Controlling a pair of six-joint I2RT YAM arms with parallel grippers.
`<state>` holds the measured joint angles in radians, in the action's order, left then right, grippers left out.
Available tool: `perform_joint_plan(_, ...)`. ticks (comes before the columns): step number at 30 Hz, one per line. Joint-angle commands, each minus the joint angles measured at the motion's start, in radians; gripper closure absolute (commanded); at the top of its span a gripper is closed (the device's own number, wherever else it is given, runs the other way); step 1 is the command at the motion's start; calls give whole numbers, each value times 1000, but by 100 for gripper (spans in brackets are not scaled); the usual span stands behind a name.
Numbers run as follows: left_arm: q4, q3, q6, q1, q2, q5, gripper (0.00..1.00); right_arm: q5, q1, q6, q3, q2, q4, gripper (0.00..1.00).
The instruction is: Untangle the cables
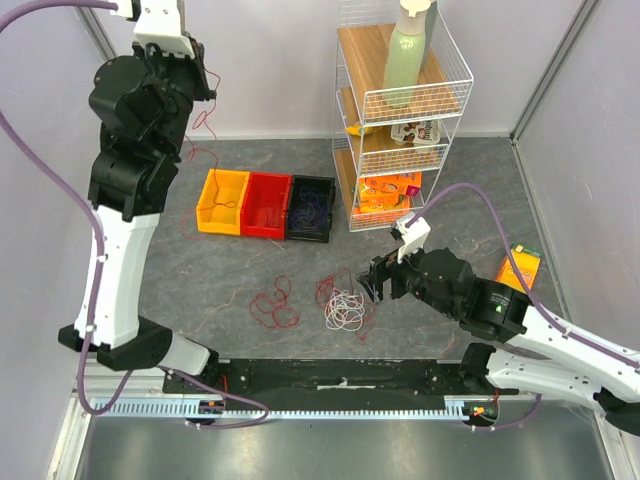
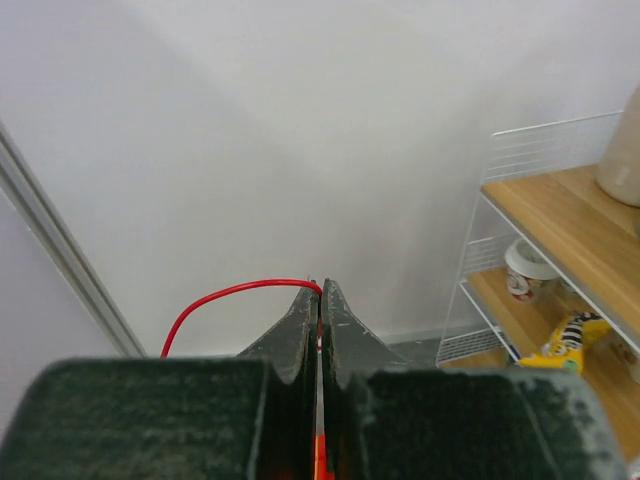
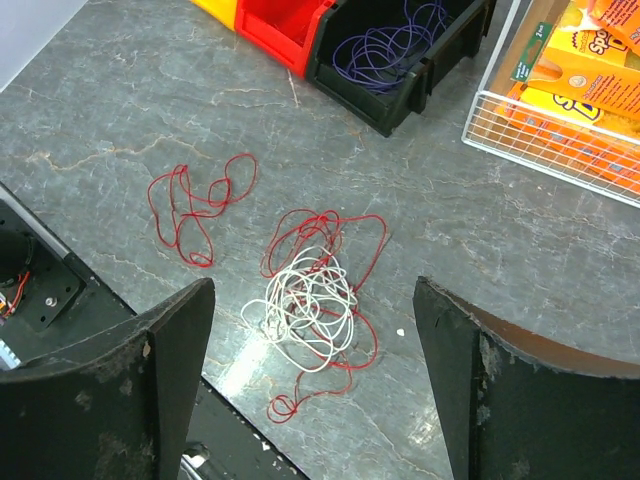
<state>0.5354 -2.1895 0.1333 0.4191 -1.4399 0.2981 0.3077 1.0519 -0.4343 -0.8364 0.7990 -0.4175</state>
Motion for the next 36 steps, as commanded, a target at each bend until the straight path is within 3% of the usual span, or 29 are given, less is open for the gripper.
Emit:
perform_joint_plan(1,-77,-23,11,-52,-50,-28,98,-6,2,17,-6,2,43,12)
perform_joint_plan(8,-110,-36,-93,-85,-112,-166,98,51,0,-6,-15,37,60,11)
perform_joint_plan(18,-156,2,-123,-154,-201,-261,98,93,0,-75,5,-6,59,12)
perform_joint_plan(26,-210,181,-231,-172,-180,-325,99,107,-1,-72,-10,35,65,11)
perform_joint_plan(36,-311,517,-422,-171,-119,-375,98,77,-1,-83,11,0,63,11)
